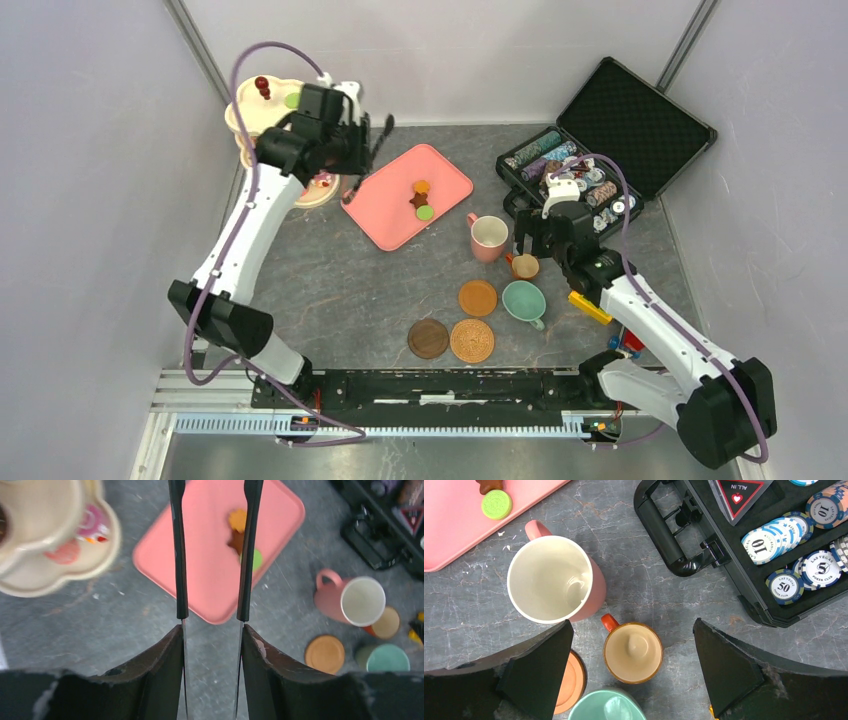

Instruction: Serve the afternoon tea

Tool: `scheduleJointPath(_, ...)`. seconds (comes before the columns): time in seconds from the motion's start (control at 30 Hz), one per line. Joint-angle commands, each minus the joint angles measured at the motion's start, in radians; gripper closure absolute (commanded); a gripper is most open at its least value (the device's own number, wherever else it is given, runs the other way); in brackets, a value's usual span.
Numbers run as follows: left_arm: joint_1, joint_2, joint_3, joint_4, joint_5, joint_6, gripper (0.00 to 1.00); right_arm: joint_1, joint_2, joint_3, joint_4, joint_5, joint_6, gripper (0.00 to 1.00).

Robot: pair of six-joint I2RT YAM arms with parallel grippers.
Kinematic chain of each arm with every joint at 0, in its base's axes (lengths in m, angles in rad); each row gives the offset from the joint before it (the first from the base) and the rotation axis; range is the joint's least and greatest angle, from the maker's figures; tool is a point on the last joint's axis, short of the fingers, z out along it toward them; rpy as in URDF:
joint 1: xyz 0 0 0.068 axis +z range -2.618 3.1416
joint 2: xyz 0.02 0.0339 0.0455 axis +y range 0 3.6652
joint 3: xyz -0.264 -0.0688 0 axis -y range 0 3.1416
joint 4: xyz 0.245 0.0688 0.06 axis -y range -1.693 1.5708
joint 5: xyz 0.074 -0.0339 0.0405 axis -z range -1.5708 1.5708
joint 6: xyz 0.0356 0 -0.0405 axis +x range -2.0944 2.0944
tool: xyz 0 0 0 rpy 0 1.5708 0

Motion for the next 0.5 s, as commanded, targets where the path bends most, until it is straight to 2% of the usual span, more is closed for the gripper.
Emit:
scheduleJointPath(0.0,-0.093,0.0,-0.1,0.068,0.043,-0.089,0.49,0.004,-0.028,0.012,0.024,-0.01,-0.001,0.02)
scheduleJointPath(0.2,-0.159,0.074,-0.177,0.136,0.083,-0.145,0.48,0.004,-0.059,0.005,0.012,-0.01,-0.012,0.02)
scheduleJointPath(0.47,-0.185,0.243,-0.149,0.166,0.095,-0.164,0.48,0.003,-0.092,-0.011,0.007,0.018,-0.03,0.02)
